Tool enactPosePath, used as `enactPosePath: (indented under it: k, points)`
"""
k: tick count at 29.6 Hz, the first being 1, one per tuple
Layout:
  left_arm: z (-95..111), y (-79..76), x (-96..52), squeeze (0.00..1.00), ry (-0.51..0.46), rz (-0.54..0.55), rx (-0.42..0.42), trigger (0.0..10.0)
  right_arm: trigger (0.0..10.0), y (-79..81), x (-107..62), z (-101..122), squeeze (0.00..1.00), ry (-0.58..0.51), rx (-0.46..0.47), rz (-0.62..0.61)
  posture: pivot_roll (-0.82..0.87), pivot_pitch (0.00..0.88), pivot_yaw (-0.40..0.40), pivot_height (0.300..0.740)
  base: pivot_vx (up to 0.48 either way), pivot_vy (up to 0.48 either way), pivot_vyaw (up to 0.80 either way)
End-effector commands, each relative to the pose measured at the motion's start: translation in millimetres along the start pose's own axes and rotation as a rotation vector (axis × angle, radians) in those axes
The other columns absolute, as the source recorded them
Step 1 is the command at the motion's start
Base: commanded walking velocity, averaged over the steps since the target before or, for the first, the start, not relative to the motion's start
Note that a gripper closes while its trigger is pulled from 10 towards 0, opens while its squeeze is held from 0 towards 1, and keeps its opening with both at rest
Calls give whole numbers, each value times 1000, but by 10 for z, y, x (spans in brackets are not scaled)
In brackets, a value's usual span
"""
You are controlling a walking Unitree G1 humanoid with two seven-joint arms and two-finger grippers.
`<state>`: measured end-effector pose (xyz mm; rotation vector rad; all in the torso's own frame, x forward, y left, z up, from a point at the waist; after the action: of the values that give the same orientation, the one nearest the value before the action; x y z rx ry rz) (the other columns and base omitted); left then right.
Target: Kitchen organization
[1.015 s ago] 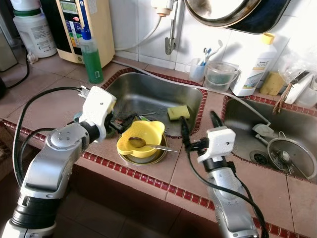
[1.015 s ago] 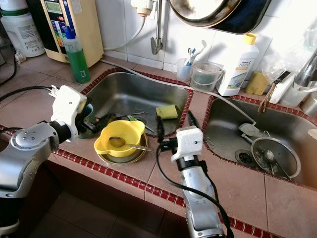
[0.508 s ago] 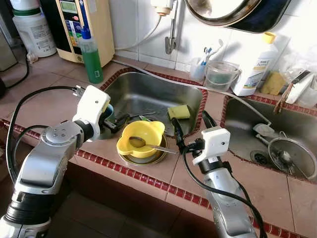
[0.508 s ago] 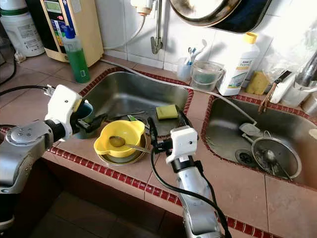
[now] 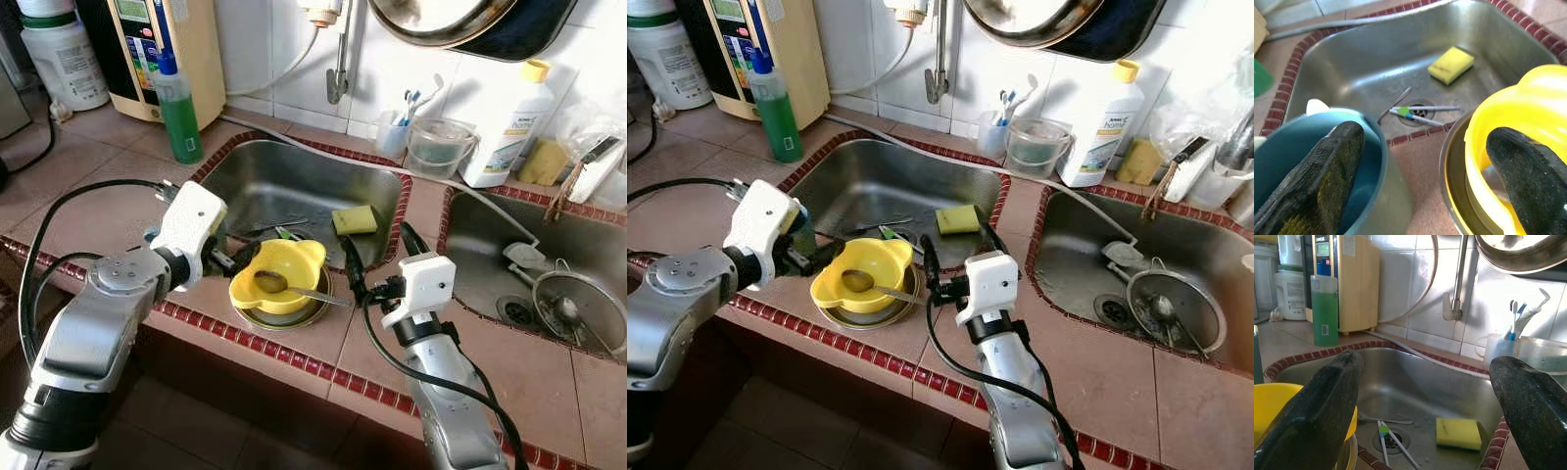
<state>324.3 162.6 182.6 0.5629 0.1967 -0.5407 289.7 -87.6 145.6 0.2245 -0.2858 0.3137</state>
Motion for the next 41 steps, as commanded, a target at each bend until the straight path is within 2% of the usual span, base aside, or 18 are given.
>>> enactPosePath:
  k: [1,2,3,5,41]
  points:
    - [19,-14,-15,0,-2,-19,5,7176,10000,8,2,38,0,-9,1,-6,-179,64,11,740,0,0,0]
    - [23,-17,-16,0,-5,-22,4,4510,10000,8,1,38,0,-9,1,-7,-179,64,11,740,0,0,0]
    - [16,-20,-19,0,1,-27,2,980,10000,7,0,37,0,-9,1,-9,-178,64,14,740,0,0,0]
    - [7,-19,-25,0,5,-27,-2,0,10000,6,-4,32,0,-8,2,-11,-178,63,14,740,0,0,0]
    - [44,-29,-27,0,-13,-49,9,0,10000,14,-3,20,0,-5,4,-15,-171,45,11,740,0,0,0]
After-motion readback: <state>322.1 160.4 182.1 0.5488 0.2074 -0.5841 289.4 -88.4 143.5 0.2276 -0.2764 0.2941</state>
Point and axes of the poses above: a point about 5 cm out from each wrist's last joint towards the gripper, its own x axis pointing out of the wrist towards the gripper, its own z axis along the axis of the wrist's last joint, y = z × x, the point moved 2 cm from there along x, pointing out of the wrist towards the gripper, and after that the axes turned 13 degrees about x, right-handed, at the moved point
